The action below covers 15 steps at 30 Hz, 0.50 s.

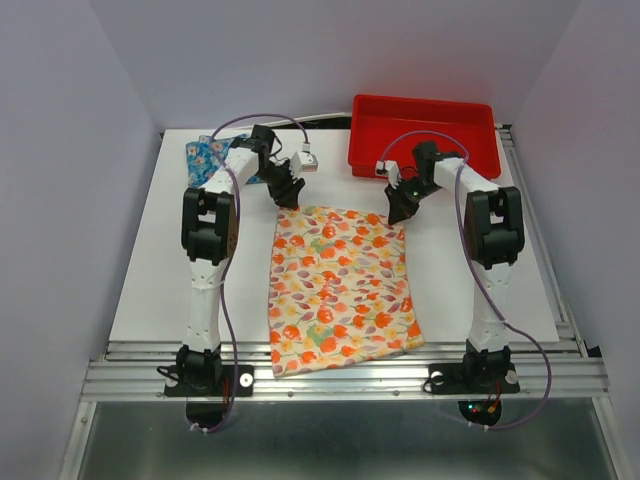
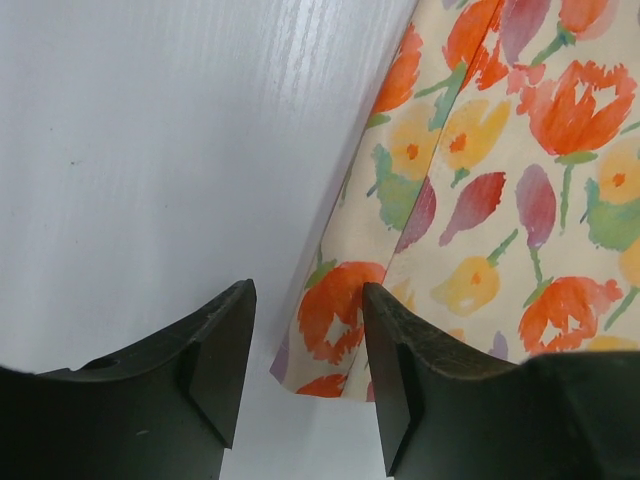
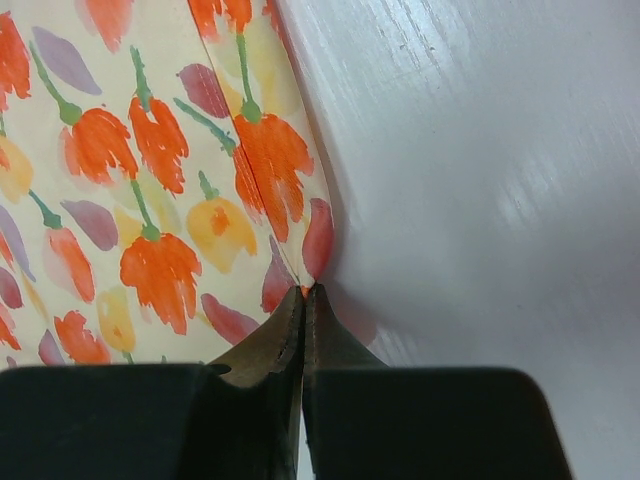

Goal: Fold and stack the skirts
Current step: Fold the skirt

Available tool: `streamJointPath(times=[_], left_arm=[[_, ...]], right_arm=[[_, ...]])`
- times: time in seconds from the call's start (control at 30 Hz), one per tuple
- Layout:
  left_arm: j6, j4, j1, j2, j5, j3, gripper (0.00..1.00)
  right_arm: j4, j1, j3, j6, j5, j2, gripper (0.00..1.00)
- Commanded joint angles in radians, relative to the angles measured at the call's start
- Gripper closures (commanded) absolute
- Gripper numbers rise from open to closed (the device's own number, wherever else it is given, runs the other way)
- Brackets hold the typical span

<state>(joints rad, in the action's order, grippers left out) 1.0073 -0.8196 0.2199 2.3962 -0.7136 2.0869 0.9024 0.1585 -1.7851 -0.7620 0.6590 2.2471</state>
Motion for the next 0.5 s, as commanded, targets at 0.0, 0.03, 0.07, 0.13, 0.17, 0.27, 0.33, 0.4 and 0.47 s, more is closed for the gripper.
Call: streamJointPath(times=[0.0,0.03,0.07,0.13,0.17,0.27,0.33,0.4,0.47], left_arm=[[0.011,-0.018,-0.010,-0.017,-0.017,-0.019,0.44],[0.011,-0.018,-0.010,-0.009,-0.011,-0.021,0.48],[0.013,-0.019,-0.010,-0.005,-0.007,-0.019,0.51],[0.010,-0.010,-0.011,0.009,0.009,-0.018,0.58],[0.004,-0.004,-0.011,0.011,0.016,-0.018,0.59],[-0.012,0.013,-0.014,0.012,0.034,-0.019,0.67],[-0.012,0.014,-0.016,0.008,0.039,-0.016,0.78],[-0.013,0.014,-0.017,0.000,0.037,-0.001,0.88],[-0.019,0.016,-0.020,-0.012,0.031,0.015,0.98]], right_arm=[[0.007,0.007,-0.036,-0.002,0.011,0.003,0.99],[0.007,0.007,-0.037,-0.002,0.010,0.005,0.99],[0.007,0.007,-0.037,-0.002,0.008,0.005,0.99],[0.007,0.007,-0.037,-0.003,0.007,0.005,0.99],[0.007,0.007,-0.037,-0.002,0.004,0.008,0.99],[0.007,-0.002,-0.037,-0.002,0.002,0.005,0.99],[0.007,-0.002,-0.039,0.007,-0.001,0.006,0.99],[0.006,-0.013,-0.048,0.016,-0.001,0.006,0.99],[0.006,-0.022,-0.062,0.035,0.008,0.006,0.99]])
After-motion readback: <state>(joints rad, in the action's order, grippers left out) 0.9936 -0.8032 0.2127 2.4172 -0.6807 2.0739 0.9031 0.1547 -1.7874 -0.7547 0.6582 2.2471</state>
